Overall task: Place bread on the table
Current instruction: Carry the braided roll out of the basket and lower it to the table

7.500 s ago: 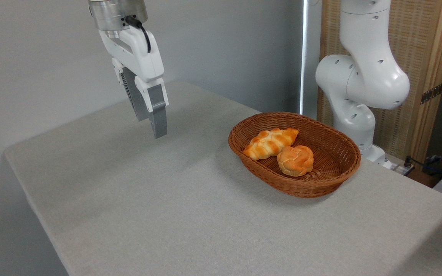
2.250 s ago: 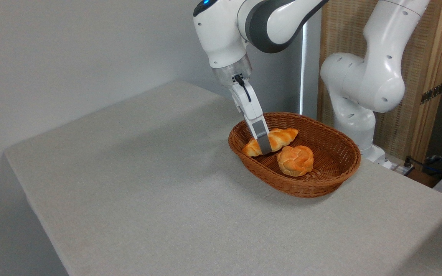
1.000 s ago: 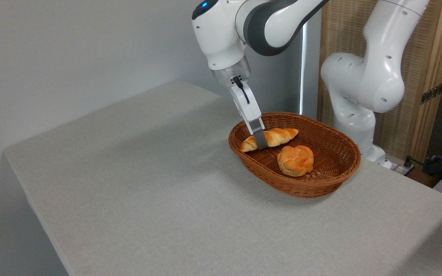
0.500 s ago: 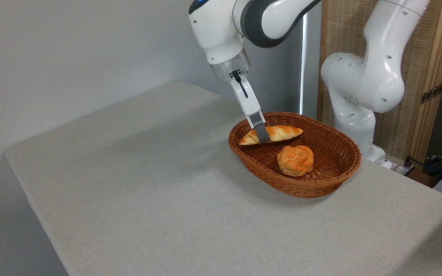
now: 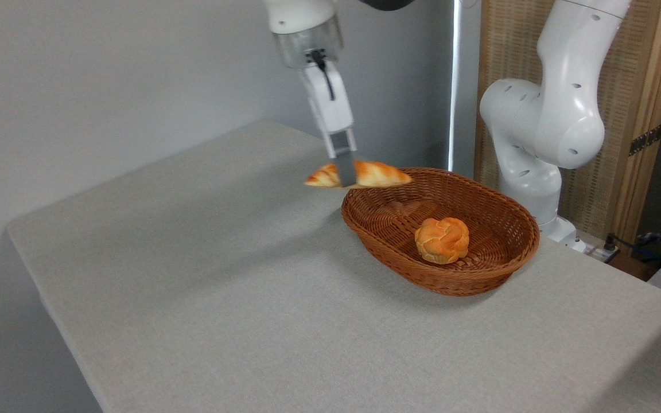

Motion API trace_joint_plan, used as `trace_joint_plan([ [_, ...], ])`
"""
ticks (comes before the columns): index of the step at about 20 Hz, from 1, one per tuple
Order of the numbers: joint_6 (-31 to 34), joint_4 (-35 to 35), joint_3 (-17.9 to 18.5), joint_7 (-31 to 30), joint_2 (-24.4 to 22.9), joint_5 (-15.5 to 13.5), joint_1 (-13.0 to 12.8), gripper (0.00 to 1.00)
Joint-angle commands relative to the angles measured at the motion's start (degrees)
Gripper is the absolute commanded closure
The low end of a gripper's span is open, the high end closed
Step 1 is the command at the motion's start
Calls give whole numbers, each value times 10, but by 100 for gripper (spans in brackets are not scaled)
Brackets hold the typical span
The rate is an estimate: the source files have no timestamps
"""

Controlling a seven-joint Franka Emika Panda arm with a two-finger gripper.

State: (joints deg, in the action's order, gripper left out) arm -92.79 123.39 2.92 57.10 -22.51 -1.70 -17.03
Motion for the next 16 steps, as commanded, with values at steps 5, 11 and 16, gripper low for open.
trace_joint_plan([
  [5,-135,-163,34,-56,196,-85,-12,69],
  [11,-225,-179,4,-98,277,-82,-12,55],
  [16,-276,-179,-3,-116,311,-78,-12,25],
])
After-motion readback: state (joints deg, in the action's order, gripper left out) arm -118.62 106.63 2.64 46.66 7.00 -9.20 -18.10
